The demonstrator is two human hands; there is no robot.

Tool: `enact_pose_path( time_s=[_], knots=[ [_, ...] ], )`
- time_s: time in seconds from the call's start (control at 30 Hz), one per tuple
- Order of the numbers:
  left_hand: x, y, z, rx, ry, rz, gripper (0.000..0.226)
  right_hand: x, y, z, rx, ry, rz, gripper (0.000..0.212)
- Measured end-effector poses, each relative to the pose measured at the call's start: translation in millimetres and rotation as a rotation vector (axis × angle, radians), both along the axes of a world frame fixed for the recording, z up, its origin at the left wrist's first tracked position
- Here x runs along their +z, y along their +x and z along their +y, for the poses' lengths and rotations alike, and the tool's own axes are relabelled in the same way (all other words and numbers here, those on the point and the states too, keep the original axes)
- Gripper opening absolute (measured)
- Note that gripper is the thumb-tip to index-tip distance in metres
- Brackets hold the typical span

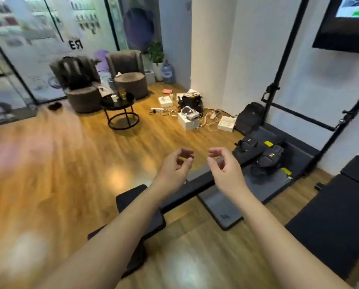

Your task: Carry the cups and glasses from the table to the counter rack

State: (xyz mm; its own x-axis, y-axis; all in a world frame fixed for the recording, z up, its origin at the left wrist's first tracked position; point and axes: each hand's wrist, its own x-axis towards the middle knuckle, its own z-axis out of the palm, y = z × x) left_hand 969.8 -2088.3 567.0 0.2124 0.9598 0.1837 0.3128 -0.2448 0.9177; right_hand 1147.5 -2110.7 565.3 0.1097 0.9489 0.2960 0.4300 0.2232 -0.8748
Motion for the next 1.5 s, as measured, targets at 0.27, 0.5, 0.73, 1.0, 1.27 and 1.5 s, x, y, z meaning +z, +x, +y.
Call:
enact_pose_path(
  time_s=[0.27, 0.5, 0.73, 1.0, 1.27, 1.5],
  knots=[
    [-28.4, -232.0, 2.6, 0.164, -0.043, 0.066, 0.021, -45.7, -226.5, 35.4, 0.105, -0.08, 0.108, 0.015],
    [-63.2, -416.4, 19.2, 0.151, -0.157, 0.187, 0.021, -60.3, -406.5, 82.7, 0.148, -0.139, 0.101, 0.018],
    [-68.8, -543.7, 94.1, 0.235, -0.176, 0.115, 0.026, -56.2, -537.8, 180.9, 0.199, -0.112, 0.096, 0.022],
    [-67.9, -677.7, 287.0, 0.227, -0.172, 0.085, 0.034, -68.5, -682.3, 365.7, 0.242, -0.095, 0.086, 0.023],
    [-51.9, -777.5, 538.0, 0.216, -0.124, 0.109, 0.096, -62.6, -756.1, 573.2, 0.238, -0.256, -0.041, 0.091],
    [-59.5, -834.4, 774.5, 0.158, -0.072, 0.127, 0.085, -71.3, -790.8, 772.6, 0.17, -0.257, -0.152, 0.082]
  ],
)
